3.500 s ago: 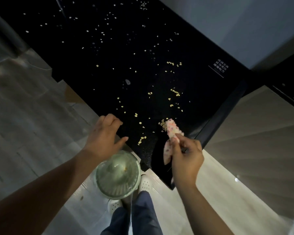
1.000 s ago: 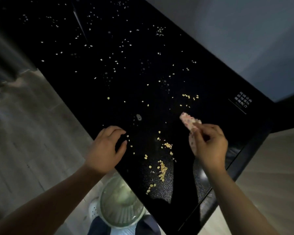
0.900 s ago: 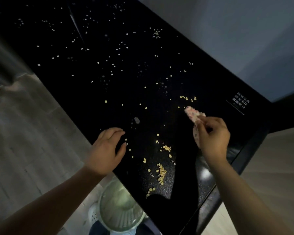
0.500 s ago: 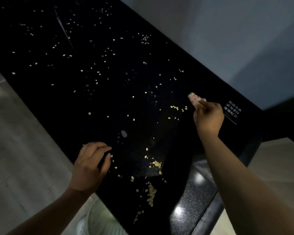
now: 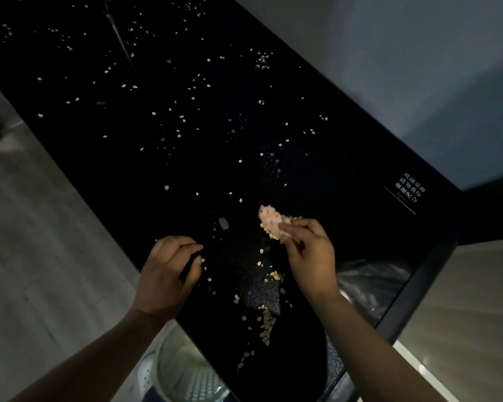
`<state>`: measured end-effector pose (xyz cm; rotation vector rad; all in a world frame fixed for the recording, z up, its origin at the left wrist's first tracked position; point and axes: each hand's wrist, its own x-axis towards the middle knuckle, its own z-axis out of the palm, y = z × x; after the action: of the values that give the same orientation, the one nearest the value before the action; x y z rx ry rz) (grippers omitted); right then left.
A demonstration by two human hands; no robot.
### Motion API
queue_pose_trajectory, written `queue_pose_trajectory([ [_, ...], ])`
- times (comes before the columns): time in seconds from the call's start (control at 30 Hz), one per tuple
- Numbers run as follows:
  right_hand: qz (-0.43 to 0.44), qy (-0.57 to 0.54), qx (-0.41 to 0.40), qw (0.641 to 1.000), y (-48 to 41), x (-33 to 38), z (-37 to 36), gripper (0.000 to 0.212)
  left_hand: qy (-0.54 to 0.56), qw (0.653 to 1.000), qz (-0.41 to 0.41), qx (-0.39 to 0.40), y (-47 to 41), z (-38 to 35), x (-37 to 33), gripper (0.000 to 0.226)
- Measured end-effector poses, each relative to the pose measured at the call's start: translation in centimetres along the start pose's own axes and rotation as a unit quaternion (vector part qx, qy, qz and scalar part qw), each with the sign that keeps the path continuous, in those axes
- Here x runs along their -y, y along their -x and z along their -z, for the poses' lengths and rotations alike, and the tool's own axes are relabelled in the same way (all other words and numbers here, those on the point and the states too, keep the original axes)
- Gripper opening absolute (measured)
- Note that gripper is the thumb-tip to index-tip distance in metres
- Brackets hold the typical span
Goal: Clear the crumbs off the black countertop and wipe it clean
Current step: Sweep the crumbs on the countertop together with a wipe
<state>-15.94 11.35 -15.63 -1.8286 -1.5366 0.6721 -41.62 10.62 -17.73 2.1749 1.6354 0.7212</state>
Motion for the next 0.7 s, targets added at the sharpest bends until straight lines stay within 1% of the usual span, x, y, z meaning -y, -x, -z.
queue_pose_trajectory([
  [0.07,-0.020,-0.019,0.005,1.000,0.2,0.4,0.2,0.021,0.002,1.000,-0.005,-0.011,0.1,-0.2,0.1,0.029],
  [0.17,-0.026,-0.026,-0.070,0.997,-1.3,0.5,1.3,0.021,0.004,1.000,-0.013,-0.023,0.3,-0.4,0.3,0.027],
  [0.23,-0.023,-0.004,-0.092,0.995,-3.0,0.2,1.9,0.022,0.004,0.999,-0.020,-0.029,0.2,-0.4,0.3,0.026],
  [0.33,-0.038,0.033,-0.061,0.997,-3.5,-0.3,1.3,0.021,0.009,0.999,-0.033,-0.041,0.2,-0.5,0.3,0.024],
  [0.4,-0.010,0.034,-0.050,0.998,-2.3,-0.1,0.5,0.021,0.012,0.998,-0.036,-0.043,0.2,-0.6,0.4,0.023],
  [0.47,0.022,0.028,-0.013,0.999,-0.5,0.3,-0.4,0.022,0.015,0.998,-0.033,-0.045,0.3,-0.7,0.5,0.023],
  [0.53,0.027,0.021,0.033,0.999,0.6,0.8,-0.6,0.023,0.018,0.999,-0.023,-0.045,0.3,-0.7,0.4,0.023],
  [0.57,0.017,0.013,0.037,0.999,0.9,1.1,-0.3,0.023,0.020,0.999,-0.016,-0.040,0.3,-0.6,0.4,0.024],
  [0.6,0.003,0.005,0.019,1.000,0.9,1.3,0.2,0.023,0.020,0.999,-0.008,-0.032,0.3,-0.5,0.4,0.025],
  [0.7,-0.035,-0.017,-0.082,0.996,2.1,1.5,2.5,0.023,0.015,1.000,0.004,-0.010,0.3,-0.3,0.3,0.029],
])
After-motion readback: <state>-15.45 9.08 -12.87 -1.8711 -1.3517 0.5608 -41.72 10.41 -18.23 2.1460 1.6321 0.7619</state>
